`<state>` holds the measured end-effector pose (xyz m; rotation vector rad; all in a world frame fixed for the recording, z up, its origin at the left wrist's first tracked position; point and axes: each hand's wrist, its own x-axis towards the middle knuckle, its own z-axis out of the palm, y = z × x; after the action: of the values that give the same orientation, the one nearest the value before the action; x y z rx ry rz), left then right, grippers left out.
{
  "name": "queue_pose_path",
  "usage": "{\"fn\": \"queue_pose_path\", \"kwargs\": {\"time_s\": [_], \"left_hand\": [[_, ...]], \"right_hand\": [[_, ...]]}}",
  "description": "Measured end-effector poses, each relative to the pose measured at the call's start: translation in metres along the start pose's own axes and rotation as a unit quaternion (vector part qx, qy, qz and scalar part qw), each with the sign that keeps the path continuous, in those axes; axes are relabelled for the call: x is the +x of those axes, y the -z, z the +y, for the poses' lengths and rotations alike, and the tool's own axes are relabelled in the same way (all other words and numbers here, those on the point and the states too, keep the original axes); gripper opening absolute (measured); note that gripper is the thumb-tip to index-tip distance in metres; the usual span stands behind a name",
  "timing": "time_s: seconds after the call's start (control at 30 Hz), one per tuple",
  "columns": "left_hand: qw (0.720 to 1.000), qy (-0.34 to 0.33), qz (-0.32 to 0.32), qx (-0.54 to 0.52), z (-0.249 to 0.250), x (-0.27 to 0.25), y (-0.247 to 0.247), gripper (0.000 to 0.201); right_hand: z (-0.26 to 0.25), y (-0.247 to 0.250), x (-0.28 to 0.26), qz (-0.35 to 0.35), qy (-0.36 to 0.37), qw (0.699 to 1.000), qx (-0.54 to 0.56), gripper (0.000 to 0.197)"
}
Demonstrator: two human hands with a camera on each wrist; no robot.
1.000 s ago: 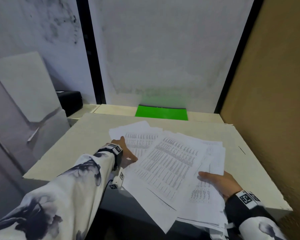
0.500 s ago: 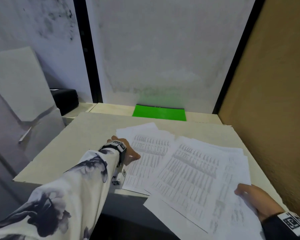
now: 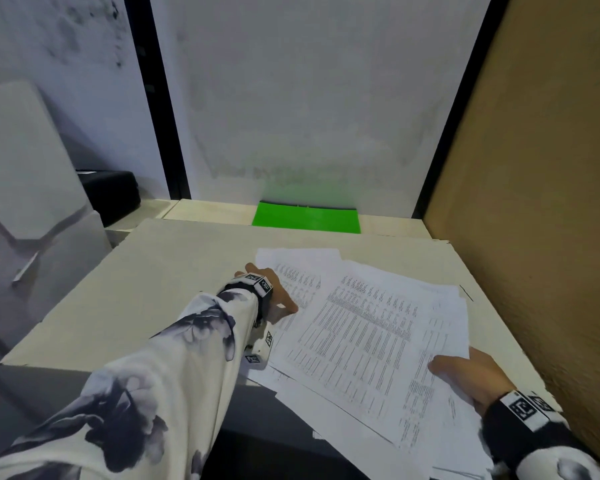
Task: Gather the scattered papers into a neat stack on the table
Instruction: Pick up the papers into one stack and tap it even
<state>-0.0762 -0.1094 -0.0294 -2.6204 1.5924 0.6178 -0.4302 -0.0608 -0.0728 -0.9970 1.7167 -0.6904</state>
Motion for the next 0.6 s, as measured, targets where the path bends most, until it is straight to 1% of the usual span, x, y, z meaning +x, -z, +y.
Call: {"fn": "queue_pose_path", "kwargs": {"time_s": [0.03, 0.07, 0.1, 0.17, 0.23, 0.33, 0.4, 0.47, 0.5, 0.6], "left_hand": [[1.0, -0.003, -0.008, -0.006, 0.003, -0.001, 0.001, 0.067], [1.0, -0.004, -0.016, -0.016, 0.005, 0.0, 0.0, 0.067], [0.999, -0.003, -0.022, -0.027, 0.006, 0.002, -0.002, 0.077], [0.998, 0.002, -0.012, -0.065, 0.009, 0.004, -0.005, 0.101], [0.994, 0.013, 0.002, -0.106, 0.009, 0.005, -0.006, 0.112], [0.986, 0.028, 0.019, -0.164, 0.007, -0.001, -0.005, 0.121], [0.986, 0.033, 0.014, -0.164, 0.009, -0.004, -0.005, 0.124], [0.988, 0.021, -0.004, -0.15, 0.01, -0.006, -0.005, 0.128], [0.99, 0.013, -0.004, -0.142, 0.011, -0.008, -0.003, 0.125], [0.995, -0.009, -0.003, -0.104, 0.016, -0.006, -0.005, 0.104]], "right_hand": [[0.0, 0.0, -0.001, -0.004, 0.0, 1.0, 0.003, 0.026], [0.0, 0.0, -0.003, -0.01, -0.002, 1.0, 0.006, 0.026], [0.0, 0.0, -0.003, -0.015, -0.004, 1.0, 0.013, 0.026], [0.0, 0.002, -0.005, -0.019, -0.005, 0.999, 0.027, 0.027], [0.0, 0.003, -0.004, -0.014, -0.008, 0.999, 0.029, 0.027], [-0.002, 0.002, -0.003, -0.019, -0.016, 0.999, 0.032, 0.025], [-0.003, 0.003, -0.004, -0.022, -0.017, 0.999, 0.032, 0.024], [-0.003, 0.003, -0.002, -0.02, -0.017, 0.999, 0.032, 0.024], [-0.002, 0.002, -0.001, -0.02, -0.02, 0.999, 0.031, 0.024], [0.0, 0.002, 0.002, -0.014, -0.021, 0.999, 0.026, 0.025]]}}
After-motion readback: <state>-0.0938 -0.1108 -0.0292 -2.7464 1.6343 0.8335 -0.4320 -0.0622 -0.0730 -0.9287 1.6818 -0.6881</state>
